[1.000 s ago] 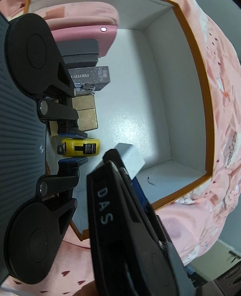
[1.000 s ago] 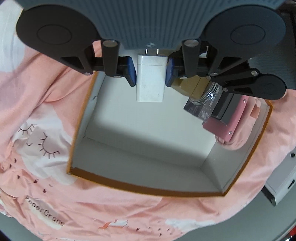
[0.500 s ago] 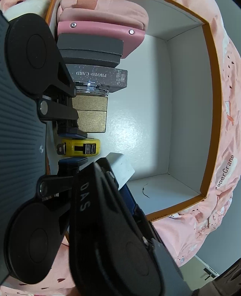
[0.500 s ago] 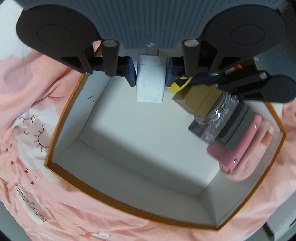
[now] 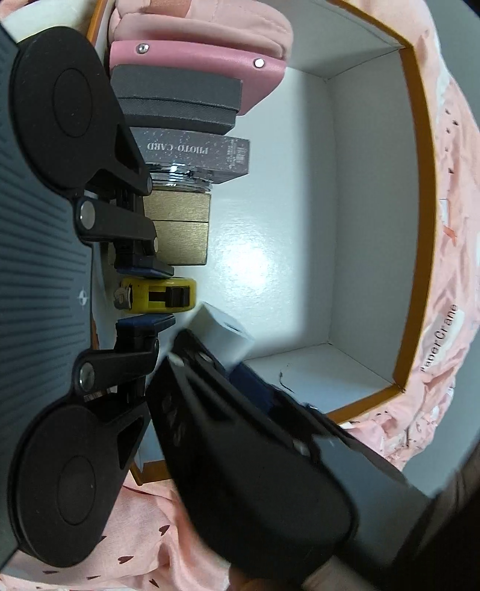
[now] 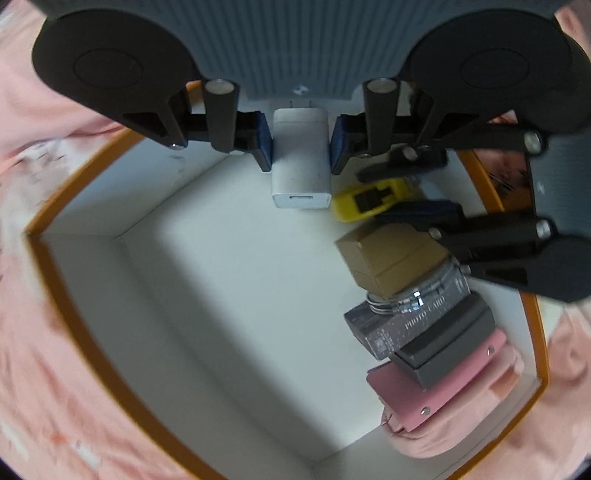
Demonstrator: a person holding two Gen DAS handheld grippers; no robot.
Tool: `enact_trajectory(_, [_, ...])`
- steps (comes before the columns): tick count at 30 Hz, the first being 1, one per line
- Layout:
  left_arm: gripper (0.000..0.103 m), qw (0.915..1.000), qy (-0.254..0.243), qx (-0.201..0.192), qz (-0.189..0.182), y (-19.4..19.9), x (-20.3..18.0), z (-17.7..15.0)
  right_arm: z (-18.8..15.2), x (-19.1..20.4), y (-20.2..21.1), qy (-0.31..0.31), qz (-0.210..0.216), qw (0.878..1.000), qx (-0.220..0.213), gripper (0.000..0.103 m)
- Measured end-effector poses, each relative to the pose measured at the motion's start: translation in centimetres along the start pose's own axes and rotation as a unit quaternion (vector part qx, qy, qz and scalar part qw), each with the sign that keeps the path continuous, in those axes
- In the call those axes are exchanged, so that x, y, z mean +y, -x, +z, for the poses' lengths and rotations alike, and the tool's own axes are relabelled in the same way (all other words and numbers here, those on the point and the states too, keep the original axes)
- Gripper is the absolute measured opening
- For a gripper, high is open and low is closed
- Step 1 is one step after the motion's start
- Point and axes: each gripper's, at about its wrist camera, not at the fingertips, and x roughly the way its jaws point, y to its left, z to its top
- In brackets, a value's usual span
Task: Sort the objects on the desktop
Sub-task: 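Lower the tape measure and charger beside the gold box and open both tools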
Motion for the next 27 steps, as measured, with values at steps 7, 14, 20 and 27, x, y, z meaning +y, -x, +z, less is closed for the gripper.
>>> enact_trajectory(7, [0.024, 0.9999, 0.001, 0.002, -0.011, 0.0, 0.4, -0.2, 0.9, -1.3, -1.3, -0.073, 0.025, 0.997, 0.022, 0.034])
enact_trajectory(14, [0.031, 0.9996, -0.005, 0.005, -0.028, 1.7, 1.1, -0.2, 1.0, -2.1, -2.0, -0.104, 0.043, 0.993, 0.026, 0.034])
enact_trajectory(20, [0.051, 0.9979, -0.050, -0.025, -0.031, 5.8, 1.6, -0.9, 1.2, -2.3, -2.7, -0.125, 0.041, 0.991, 0.036, 0.036])
enact_trajectory(27, [0.051, 0.9973, -0.059, -0.039, -0.022, 9.2, 4.0, -2.2, 1.4, -3.0, -3.3, -0.156, 0.059, 0.984, 0.058, 0.040])
